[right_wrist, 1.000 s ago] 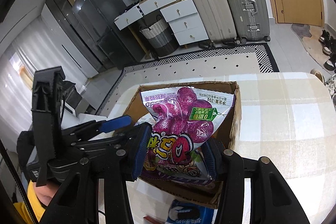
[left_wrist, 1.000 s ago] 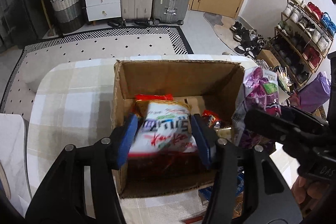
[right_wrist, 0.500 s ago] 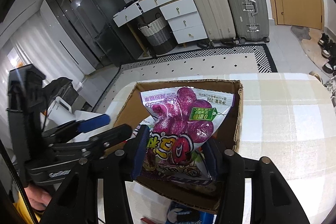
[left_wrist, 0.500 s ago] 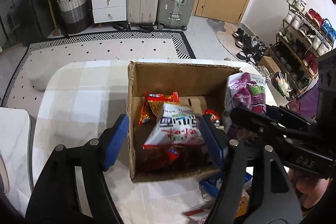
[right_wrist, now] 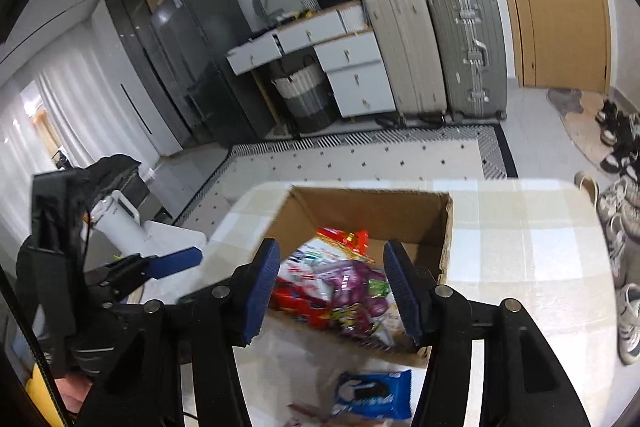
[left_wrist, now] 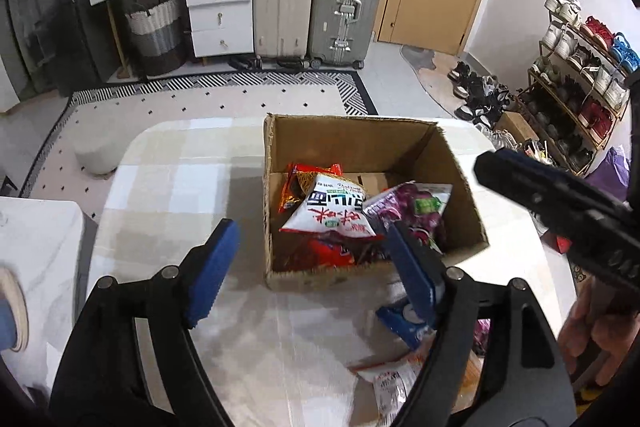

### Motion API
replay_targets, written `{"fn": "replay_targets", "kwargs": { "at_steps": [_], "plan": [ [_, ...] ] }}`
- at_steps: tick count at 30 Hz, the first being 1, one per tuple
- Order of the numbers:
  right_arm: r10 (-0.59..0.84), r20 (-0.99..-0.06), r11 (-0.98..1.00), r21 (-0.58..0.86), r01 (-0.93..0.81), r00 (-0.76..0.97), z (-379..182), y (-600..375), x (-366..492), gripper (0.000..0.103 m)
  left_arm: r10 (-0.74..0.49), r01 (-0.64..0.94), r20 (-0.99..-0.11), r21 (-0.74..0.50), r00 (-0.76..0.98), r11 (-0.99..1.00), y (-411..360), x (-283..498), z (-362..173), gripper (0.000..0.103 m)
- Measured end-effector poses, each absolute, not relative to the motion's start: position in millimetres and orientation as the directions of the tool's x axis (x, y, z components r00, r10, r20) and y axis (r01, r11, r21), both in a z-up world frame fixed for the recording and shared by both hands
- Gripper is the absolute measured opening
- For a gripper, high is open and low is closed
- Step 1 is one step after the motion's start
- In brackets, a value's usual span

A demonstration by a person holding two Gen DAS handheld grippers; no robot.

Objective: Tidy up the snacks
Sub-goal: 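Withdraw both open tools back over the remaining snacks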

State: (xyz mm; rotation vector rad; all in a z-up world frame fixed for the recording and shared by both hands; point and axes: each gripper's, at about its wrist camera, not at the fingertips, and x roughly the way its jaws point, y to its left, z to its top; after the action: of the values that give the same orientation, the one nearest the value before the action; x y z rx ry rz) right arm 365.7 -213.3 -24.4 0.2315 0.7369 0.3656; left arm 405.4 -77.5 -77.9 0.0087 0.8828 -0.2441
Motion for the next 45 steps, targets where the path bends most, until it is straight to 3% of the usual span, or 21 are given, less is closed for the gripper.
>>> {"fn": "replay_targets", "kwargs": {
  "at_steps": [6,10,13,24,30,32,39,45],
  "plan": [
    [0.385,-0.535,0.922,0.256,-0.29,0.752,20,-203,309,0.07,-0.224,0.231,-0.72,-0.091,0.657,0.969,-72,348,-42,0.075],
    [0.329,-0.447,0.943,0.114,-0.312,0.832,51,-189,250,0.095,-0.236,0.254,-0.669,-0.073,0.705,0.964,-72,302,-14,0.076],
    [0.334,-0.391,0.94,0.069,-0.335,0.858,67,-184,212,0.095,-0.238,0.255,-0.636,-0.066,0.734,0.965,-71,264,7,0.081],
    [0.367,-0.252,0.93,0.117,-0.348,0.895,80,-189,80,0.101,-0.269,0.284,-0.546,-0.058,0.793,0.957,-51,126,50,0.083],
    [0.347,-0.231,0.937,0.133,-0.323,0.909,65,-195,28,0.102,-0.285,0.289,-0.529,-0.078,0.799,0.954,-37,55,46,0.092],
    [0.346,-0.228,0.936,0.154,-0.317,0.91,56,-200,17,0.102,-0.283,0.286,-0.533,-0.079,0.797,0.955,-32,38,41,0.102],
    [0.384,-0.25,0.91,0.264,-0.319,0.889,25,-215,0,0.102,-0.307,0.301,-0.549,-0.104,0.778,0.948,-19,4,17,0.102],
    [0.355,-0.247,0.932,0.17,-0.32,0.902,-1,-208,-8,0.102,-0.304,0.289,-0.548,-0.116,0.779,0.95,-6,9,-7,0.102]
  ]
}}
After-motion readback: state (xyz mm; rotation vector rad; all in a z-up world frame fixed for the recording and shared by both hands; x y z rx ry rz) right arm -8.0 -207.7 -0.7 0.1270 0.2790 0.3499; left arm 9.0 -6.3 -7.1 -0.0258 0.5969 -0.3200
